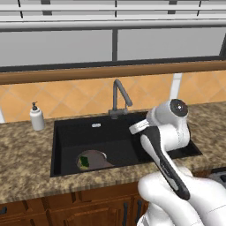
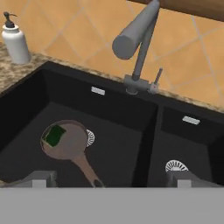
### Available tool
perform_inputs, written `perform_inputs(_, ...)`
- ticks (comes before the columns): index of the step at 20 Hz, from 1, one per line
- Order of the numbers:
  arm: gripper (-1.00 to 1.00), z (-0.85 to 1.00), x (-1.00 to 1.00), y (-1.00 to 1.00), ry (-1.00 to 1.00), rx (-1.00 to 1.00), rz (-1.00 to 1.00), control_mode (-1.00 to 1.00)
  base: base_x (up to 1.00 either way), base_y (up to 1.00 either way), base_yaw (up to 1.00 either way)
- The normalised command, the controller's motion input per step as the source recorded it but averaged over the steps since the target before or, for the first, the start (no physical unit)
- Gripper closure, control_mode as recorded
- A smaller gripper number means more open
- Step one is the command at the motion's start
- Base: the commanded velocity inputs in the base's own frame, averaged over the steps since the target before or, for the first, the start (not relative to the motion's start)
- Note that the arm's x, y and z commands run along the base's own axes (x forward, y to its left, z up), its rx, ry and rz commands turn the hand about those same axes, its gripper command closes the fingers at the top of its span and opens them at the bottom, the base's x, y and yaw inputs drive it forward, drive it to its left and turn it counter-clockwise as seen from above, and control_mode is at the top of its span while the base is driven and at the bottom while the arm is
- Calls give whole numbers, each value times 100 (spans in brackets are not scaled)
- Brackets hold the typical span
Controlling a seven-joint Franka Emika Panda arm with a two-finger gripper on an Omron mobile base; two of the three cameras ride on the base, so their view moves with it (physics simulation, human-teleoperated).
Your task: Pick the pan and sponge and place them into the sink. Then turn on the water.
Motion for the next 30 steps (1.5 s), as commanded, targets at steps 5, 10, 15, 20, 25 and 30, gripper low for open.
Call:
perform_inputs(5, -100, 2, 28, -75, -18, 9, 10, -100, 0, 0, 0)
perform_inputs(10, -100, 9, 24, -66, -18, 11, 8, -100, 0, 0, 0)
perform_inputs(15, -100, 2, 27, -53, -22, 10, 11, -100, 0, 0, 0)
perform_inputs(20, -100, 0, 41, -39, -22, 5, 13, -100, 0, 0, 0)
perform_inputs(25, -100, 0, 53, -9, -9, 4, 9, -100, 0, 0, 0)
perform_inputs(30, -100, 0, 61, 0, 0, 4, 5, -100, 0, 0, 0)
